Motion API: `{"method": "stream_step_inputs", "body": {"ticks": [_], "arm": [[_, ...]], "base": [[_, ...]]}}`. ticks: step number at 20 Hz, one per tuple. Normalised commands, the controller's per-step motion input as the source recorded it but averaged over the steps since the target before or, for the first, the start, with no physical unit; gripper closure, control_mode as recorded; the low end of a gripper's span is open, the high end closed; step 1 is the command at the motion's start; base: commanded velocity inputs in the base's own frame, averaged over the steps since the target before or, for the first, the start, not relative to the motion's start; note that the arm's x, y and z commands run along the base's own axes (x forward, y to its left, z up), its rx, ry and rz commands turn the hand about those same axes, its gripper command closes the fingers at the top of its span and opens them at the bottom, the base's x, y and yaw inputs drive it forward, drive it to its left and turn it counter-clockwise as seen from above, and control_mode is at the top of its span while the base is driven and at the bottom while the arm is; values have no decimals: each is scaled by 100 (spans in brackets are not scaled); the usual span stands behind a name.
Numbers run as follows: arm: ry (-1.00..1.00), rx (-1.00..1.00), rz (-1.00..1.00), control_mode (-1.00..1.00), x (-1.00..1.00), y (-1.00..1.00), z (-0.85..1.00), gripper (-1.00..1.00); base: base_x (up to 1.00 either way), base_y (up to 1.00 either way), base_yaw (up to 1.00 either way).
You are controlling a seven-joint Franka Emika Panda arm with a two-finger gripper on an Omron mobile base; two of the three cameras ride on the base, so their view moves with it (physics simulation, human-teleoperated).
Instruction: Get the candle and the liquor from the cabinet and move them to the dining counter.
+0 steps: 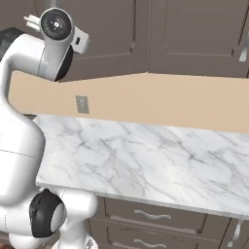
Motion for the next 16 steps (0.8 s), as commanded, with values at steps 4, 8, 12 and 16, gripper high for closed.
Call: {"method": "stream_step_inputs", "body": {"ticks": [4,8,12,16], "arm": [[2,13,13,-100,-40,-53,2,100],[1,13,13,-100,-36,-60,1,100],[1,14,14,-100,-32,-68,0,100],[0,14,13,-100,-29,-69,0,100]], "base": [[0,0,0],[0,0,0],[0,0,0],[0,0,0]]}}
